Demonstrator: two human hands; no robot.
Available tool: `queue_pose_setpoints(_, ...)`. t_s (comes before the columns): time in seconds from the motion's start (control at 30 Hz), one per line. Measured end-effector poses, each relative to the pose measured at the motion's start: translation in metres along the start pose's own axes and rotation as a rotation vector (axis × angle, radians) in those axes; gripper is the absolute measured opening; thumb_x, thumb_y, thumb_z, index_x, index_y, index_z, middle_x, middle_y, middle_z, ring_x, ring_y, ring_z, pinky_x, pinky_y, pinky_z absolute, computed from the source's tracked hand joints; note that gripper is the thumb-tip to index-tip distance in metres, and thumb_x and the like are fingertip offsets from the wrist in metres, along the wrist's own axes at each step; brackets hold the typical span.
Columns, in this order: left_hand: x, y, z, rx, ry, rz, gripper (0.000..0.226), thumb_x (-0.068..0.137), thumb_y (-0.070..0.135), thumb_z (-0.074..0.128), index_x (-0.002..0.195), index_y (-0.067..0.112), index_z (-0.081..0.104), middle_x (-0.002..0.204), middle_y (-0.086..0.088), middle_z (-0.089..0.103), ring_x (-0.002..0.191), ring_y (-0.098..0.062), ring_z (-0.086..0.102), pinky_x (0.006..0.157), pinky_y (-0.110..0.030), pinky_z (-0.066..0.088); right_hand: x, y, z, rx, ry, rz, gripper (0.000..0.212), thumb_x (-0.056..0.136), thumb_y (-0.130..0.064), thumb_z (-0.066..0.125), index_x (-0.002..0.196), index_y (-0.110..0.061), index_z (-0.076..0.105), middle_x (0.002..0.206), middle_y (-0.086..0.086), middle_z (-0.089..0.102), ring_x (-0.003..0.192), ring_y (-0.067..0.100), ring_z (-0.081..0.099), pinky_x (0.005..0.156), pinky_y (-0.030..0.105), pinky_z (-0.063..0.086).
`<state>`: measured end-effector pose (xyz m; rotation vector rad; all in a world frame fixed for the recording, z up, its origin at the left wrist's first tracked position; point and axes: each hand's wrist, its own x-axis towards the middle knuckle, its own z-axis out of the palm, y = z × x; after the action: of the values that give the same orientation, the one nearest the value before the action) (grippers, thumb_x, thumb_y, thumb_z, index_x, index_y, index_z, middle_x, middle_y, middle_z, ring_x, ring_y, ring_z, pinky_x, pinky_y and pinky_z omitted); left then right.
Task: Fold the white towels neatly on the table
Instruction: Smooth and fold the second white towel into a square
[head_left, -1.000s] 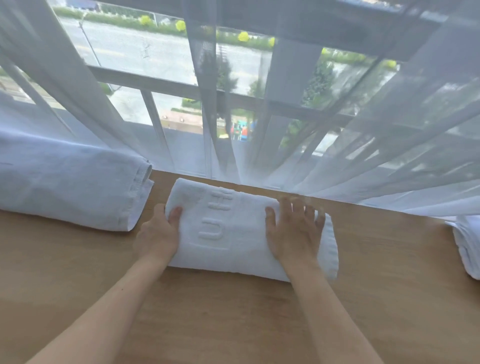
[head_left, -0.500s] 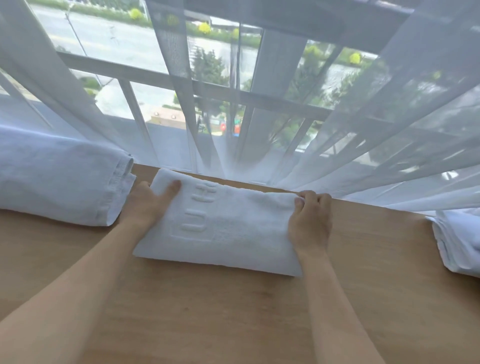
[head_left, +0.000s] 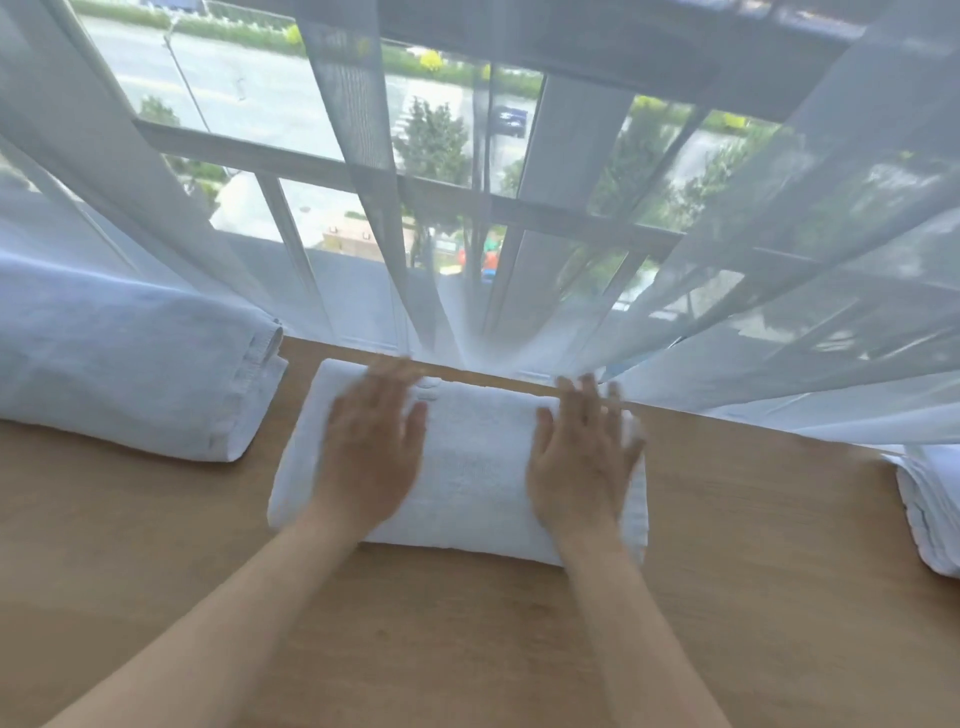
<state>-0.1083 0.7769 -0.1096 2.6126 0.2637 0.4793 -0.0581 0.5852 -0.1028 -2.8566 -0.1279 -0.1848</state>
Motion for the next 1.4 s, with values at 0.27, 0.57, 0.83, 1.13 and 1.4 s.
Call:
queue_pose_setpoints(0.27, -0.006, 0.017, 0.03, 0.256, -0.489, 0.129, 0.066, 0.098, 0.044, 0.005, 0.16, 0.025, 0.013, 0.168, 0.005, 0.006, 0.154, -0.013, -0.003, 0.123, -0.035, -0.011, -0.019, -0.02, 0.032, 0.03, -0.205, -0.023, 0.059, 0.098, -0.042, 0.023, 0.155, -0.03, 0.033, 0.165, -0.004, 0.023, 0.153, 0.019, 0.012, 0.124, 0.039, -0.001)
queue_pose_setpoints(0.57, 0.012, -0.052, 0.003, 0.405, -0.486, -0.211, 0.069, 0.096, 0.064, -0.001, 0.158, 0.035, -0.008, 0.168, 0.007, -0.012, 0.152, -0.019, -0.021, 0.123, -0.044, -0.012, -0.011, 0.018, 0.017, -0.139, -0.333, 0.113, 0.06, 0.1, -0.053, 0.012, 0.158, -0.041, 0.004, 0.168, -0.007, 0.0, 0.154, 0.021, -0.011, 0.122, 0.045, -0.013)
queue_pose_setpoints(0.83, -0.021, -0.007, 0.012, 0.255, -0.483, 0.158, 0.066, 0.098, 0.057, 0.009, 0.159, 0.033, 0.019, 0.168, 0.004, 0.008, 0.155, -0.022, 0.003, 0.125, -0.044, 0.004, -0.032, -0.022, 0.024, -0.04, -0.359, -0.156, 0.066, 0.093, -0.055, 0.005, 0.157, -0.044, 0.007, 0.168, -0.006, 0.001, 0.154, 0.02, -0.005, 0.123, 0.046, -0.009)
queue_pose_setpoints(1.13, -0.004, -0.072, 0.001, 0.189, -0.409, -0.237, 0.072, 0.085, 0.082, 0.0, 0.149, 0.055, -0.015, 0.163, 0.024, -0.016, 0.153, -0.019, 0.012, 0.111, -0.05, 0.036, -0.016, 0.042, 0.011, -0.021, -0.36, 0.231, 0.057, 0.096, -0.063, 0.01, 0.151, -0.058, -0.003, 0.166, -0.018, -0.009, 0.152, 0.026, 0.008, 0.118, 0.047, 0.018)
queue_pose_setpoints(1.4, -0.003, -0.069, -0.009, 0.001, -0.336, -0.671, 0.108, 0.067, 0.099, 0.032, 0.15, 0.029, 0.025, 0.14, -0.007, 0.054, 0.126, -0.034, 0.052, 0.097, -0.052, 0.045, -0.008, 0.047, 0.005, 0.25, -0.327, 0.454, 0.065, 0.096, -0.066, 0.032, 0.153, -0.054, 0.003, 0.166, 0.0, 0.014, 0.138, 0.032, 0.039, 0.11, 0.047, 0.031)
